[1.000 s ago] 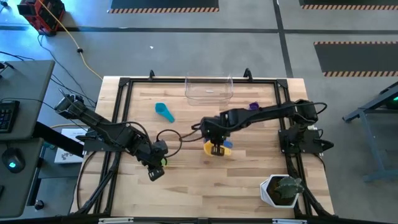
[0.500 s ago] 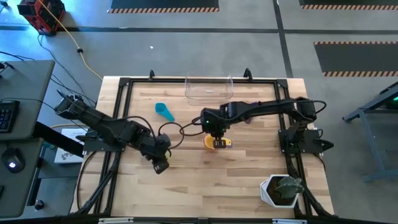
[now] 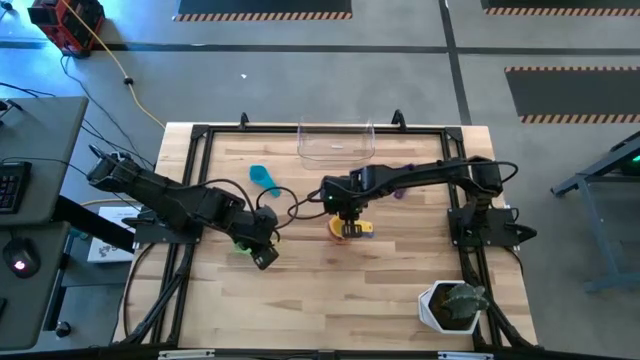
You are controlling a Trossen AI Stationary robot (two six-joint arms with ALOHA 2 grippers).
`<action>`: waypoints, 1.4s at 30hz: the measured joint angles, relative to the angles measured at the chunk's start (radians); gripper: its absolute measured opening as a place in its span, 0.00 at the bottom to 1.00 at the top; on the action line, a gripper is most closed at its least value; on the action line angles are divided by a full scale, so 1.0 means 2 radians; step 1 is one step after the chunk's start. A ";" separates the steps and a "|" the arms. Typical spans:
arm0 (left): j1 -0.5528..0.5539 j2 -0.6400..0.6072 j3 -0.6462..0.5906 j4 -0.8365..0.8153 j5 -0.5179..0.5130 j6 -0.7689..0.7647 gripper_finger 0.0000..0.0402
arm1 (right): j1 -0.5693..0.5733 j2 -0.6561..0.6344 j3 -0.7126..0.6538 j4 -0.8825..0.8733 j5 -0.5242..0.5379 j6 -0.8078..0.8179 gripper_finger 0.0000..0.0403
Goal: Nest measuring cups in basket
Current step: Stack the yellow measuring cup on top of the blue measuring cup, then stack the green measuring cup on top of the yellow measuring cup
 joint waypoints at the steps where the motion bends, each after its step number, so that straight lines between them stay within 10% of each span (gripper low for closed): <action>1: 0.000 0.000 0.000 0.000 0.000 0.000 0.20 | 0.000 0.001 0.000 -0.003 0.001 -0.001 0.00; 29: 0.000 0.000 -0.001 0.000 -0.018 -0.013 0.20 | 0.000 0.002 0.001 -0.010 0.007 0.034 0.21; 42: -0.001 0.000 -0.003 -0.056 -0.048 -0.091 0.20 | 0.000 0.002 0.101 -0.057 0.008 0.069 0.21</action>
